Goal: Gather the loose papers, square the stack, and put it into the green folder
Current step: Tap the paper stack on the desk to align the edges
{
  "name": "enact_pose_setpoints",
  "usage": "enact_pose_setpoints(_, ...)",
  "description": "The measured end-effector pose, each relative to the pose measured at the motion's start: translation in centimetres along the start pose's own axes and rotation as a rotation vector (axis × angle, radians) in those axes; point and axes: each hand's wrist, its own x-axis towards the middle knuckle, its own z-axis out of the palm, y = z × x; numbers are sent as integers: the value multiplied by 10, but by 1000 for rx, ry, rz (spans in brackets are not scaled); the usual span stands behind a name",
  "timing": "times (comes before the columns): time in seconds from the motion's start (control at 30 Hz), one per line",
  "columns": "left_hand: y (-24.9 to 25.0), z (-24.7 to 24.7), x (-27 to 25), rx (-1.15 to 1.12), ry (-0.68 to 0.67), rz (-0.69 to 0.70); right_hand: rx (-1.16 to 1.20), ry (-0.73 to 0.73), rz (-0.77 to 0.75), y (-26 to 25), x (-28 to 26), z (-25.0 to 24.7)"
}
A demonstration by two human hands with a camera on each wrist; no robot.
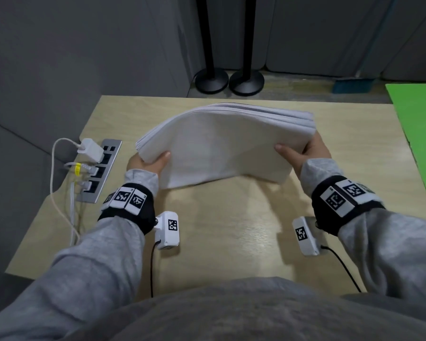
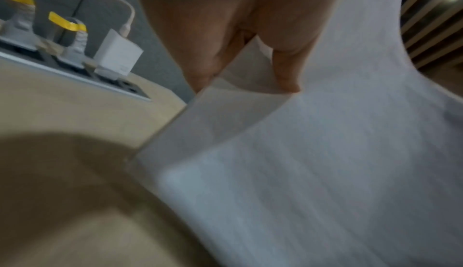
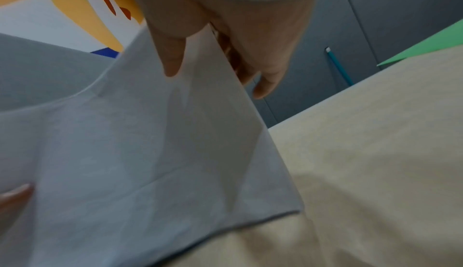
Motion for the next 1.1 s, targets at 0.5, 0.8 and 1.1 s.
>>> enact_pose_setpoints(0.5, 114, -24, -45, 806, -96, 1124, -382, -143, -847, -93, -36, 20)
enact_pose_setpoints(0.8, 103, -46, -41, 482, 40, 934, 144, -96, -485, -95, -44, 3)
enact_pose_setpoints(1.1, 106, -42, -49, -110, -74, 797, 345, -20, -213, -79, -34, -6)
